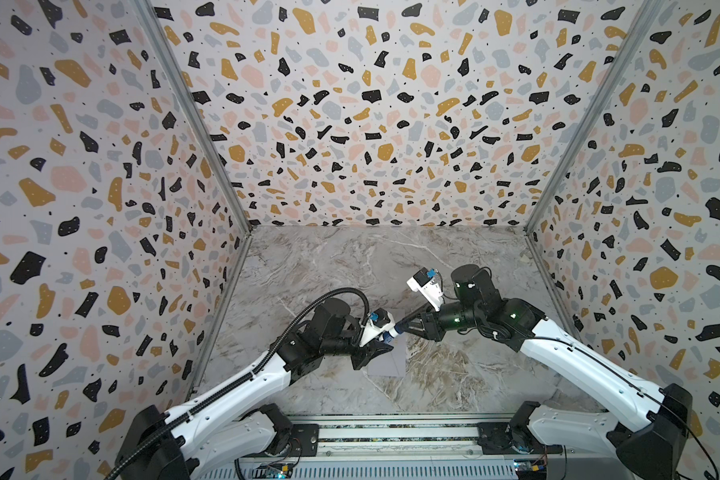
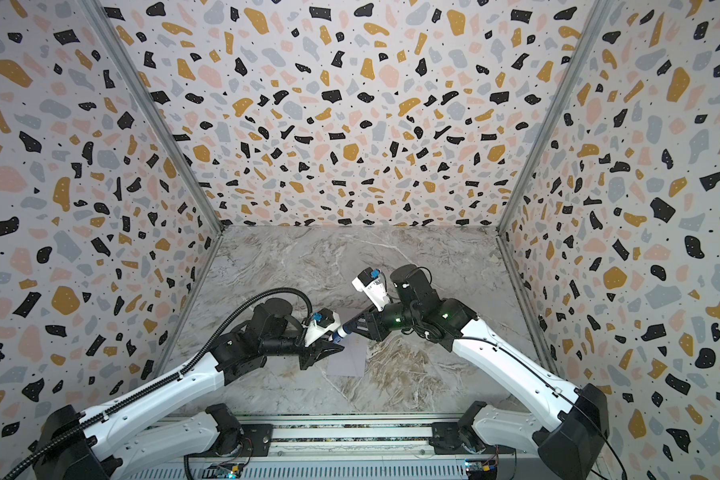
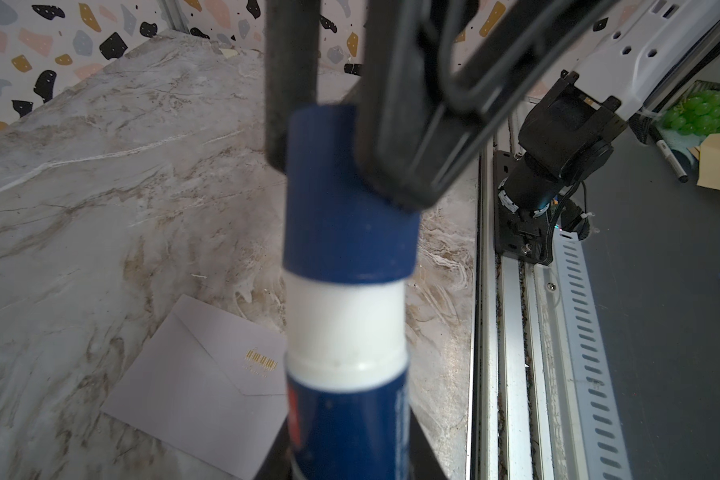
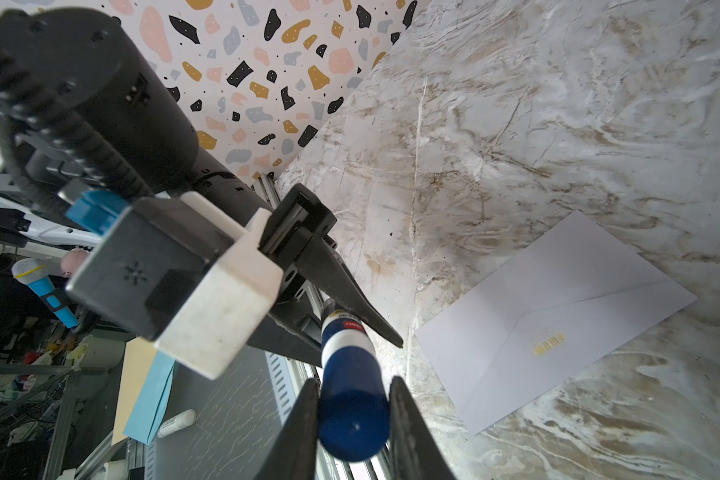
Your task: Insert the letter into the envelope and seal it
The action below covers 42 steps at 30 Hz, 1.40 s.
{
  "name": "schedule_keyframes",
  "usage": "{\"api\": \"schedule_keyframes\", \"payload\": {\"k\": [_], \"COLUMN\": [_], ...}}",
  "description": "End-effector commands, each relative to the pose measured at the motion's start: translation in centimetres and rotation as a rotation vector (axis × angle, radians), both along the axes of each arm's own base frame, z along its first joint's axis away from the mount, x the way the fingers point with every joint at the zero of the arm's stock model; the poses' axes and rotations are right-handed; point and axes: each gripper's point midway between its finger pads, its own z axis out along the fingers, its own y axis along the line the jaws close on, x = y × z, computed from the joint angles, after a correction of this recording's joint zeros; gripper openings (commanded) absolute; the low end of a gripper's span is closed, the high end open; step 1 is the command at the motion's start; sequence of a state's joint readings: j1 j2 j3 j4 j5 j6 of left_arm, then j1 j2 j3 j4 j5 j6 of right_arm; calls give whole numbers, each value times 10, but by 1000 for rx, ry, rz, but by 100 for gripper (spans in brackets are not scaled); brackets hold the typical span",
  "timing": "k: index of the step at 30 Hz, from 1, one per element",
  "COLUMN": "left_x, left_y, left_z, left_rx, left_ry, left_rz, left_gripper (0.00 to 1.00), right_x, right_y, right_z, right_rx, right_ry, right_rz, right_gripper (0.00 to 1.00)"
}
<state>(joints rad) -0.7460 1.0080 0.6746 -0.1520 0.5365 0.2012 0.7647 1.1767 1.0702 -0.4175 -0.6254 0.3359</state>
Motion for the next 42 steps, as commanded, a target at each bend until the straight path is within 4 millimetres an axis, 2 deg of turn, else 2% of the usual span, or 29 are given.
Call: {"api": "schedule_keyframes", "payload": {"k": [1,5,9,13,20,30,42], "left_x": [12,22,25,27,26,21,34], "left_y": [-14,-10,-7,-6,-8,-8,-1], "left_z": [75,85,94,95,95,95,121], "left_rx": [-213,-224,-245,-250,-254,-221,-311], "left_ry": [-230,-274,-307,-313,-312,-377,-422], "left_rz": [-12,54,77,92,79,34,143], "left_gripper": [6,6,5,6,5,4,0], "right_x": [-15,-19,-13,-6,-6,-22,-49], "right_y": [6,10,11,9,16,22,42], "right_z": [-10,-16,-13,-7,-4,-8,-38], "right_rx": [-20,-32,-31,-25,-16,-63,-70], "right_ry": [100,124,109,92,95,97,167], "right_rz": [65,73,33,-14,10,157,193], "right_gripper": [13,13,13,12,10,9,2]}}
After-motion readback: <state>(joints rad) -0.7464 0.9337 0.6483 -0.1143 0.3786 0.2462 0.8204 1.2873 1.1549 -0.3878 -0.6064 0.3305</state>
